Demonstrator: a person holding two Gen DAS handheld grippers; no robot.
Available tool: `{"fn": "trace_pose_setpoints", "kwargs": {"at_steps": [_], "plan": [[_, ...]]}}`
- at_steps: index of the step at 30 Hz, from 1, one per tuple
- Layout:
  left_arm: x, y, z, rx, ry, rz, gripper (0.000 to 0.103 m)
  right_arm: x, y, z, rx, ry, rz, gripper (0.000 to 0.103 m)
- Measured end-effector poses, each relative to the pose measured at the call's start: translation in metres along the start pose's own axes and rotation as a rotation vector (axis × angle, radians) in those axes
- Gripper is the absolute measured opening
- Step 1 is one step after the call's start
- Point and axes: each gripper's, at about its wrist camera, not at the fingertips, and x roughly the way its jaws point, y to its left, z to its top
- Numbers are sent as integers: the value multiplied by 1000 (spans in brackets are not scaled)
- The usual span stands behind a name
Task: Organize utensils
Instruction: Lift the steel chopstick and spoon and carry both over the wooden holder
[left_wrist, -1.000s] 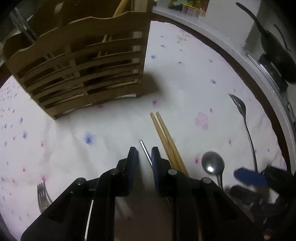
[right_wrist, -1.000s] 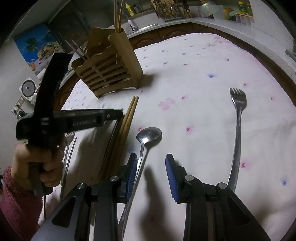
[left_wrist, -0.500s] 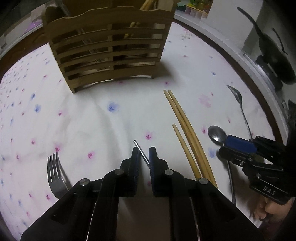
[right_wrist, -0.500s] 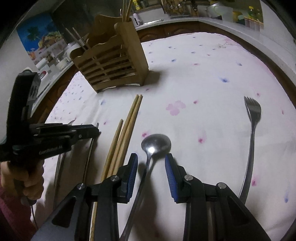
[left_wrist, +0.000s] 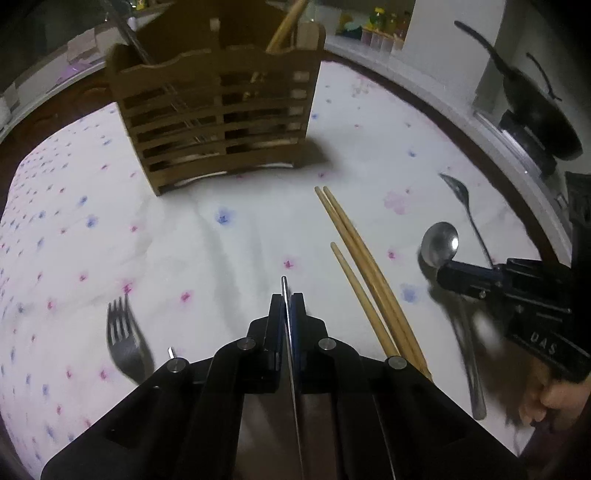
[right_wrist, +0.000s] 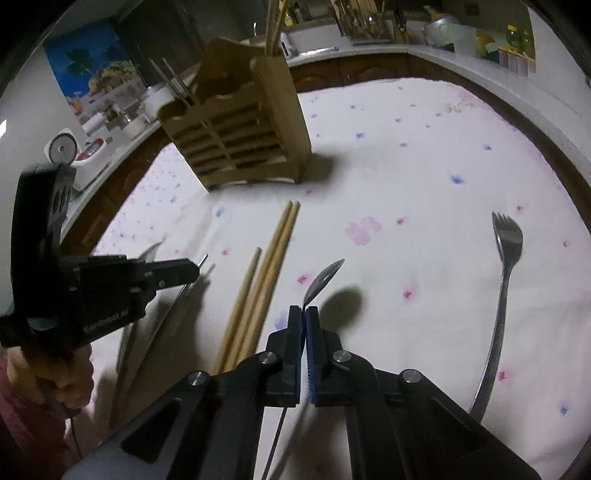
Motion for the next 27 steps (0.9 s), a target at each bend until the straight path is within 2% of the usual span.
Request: {"fn": "trace_pose_setpoints", "kwargs": {"at_steps": [6,16,27], "plan": [[-39,-2,-1,-30,-89,-20,3,-21,3,4,3,-47,24,2],[-119,5,-2,-54,-269,-39,2,-77,20,22,-32,-181,28,2],[-164,13,-14,-90,-388,-52,0,-109,46,35,-85,-282,22,2]]}}
